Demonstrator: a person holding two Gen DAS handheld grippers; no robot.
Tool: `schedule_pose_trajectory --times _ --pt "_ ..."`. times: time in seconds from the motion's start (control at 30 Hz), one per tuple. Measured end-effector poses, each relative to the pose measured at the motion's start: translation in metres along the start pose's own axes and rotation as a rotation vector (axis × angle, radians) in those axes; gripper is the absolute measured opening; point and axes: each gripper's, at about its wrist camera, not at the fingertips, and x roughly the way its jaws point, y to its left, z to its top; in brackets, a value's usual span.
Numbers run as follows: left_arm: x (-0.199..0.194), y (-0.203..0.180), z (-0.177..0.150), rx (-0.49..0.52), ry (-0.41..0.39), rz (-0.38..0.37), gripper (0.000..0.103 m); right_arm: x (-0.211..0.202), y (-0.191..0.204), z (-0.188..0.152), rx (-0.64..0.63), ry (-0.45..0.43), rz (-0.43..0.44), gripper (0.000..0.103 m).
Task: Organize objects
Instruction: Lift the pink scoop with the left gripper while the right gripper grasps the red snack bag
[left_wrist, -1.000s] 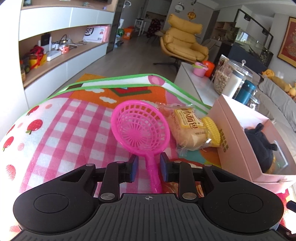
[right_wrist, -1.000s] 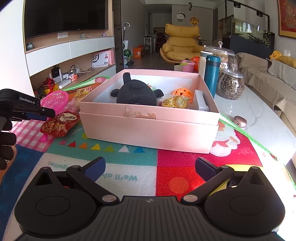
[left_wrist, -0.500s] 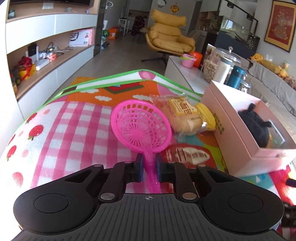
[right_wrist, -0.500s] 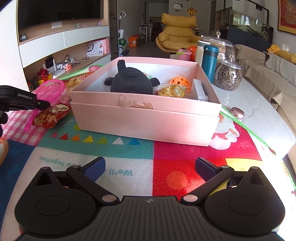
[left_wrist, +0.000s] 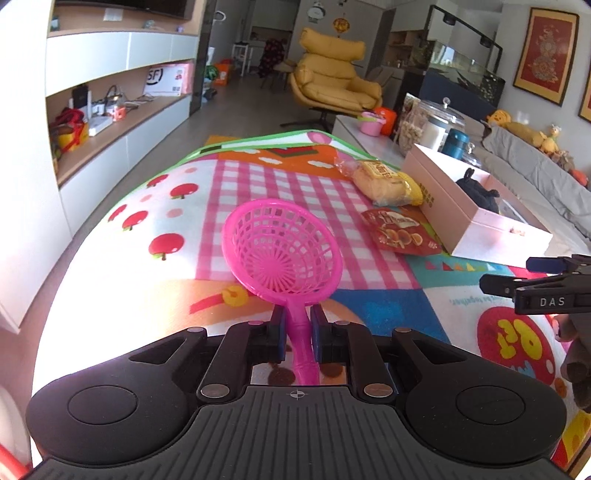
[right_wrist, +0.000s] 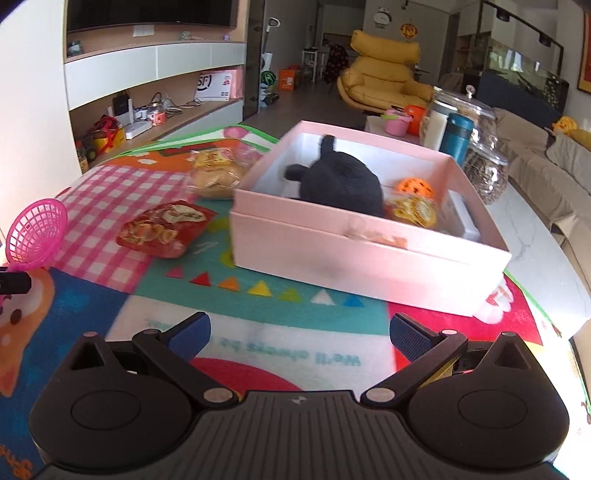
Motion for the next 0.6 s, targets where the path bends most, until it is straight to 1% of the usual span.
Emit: schedule_pose_trajectory --times 0.07,0.13,0.23,0.33,0.47,0.6 --pt "-0.006 0.008 -0.001 -0.019 -0.018 -0.008 0.016 0.0 0.02 0.009 -0.029 -0.01 0.005 0.103" --pt "-0.011 0.014 -0.004 -0.03 -0.032 -0.015 0.016 0.001 0.038 0.017 -0.044 -0.008 0.038 0.103" --pt "-0.015 0.021 -0.009 -0.051 -0.039 -0.036 0.016 0.007 0.06 0.029 -0.028 0.014 0.104 0.103" --pt "-0.017 0.023 -0.013 -0.067 -0.046 -0.06 0.016 0.021 0.076 0.041 -0.003 0.035 0.125 0.1" --pt "-0.019 0.027 -0.016 -0.086 -0.057 -0.084 0.016 0.049 0.094 0.06 0.024 0.078 0.105 0.099" --pt "-0.02 0.03 -0.018 -0.102 -0.06 -0.098 0.016 0.078 0.1 0.072 0.098 0.129 0.046 0.099"
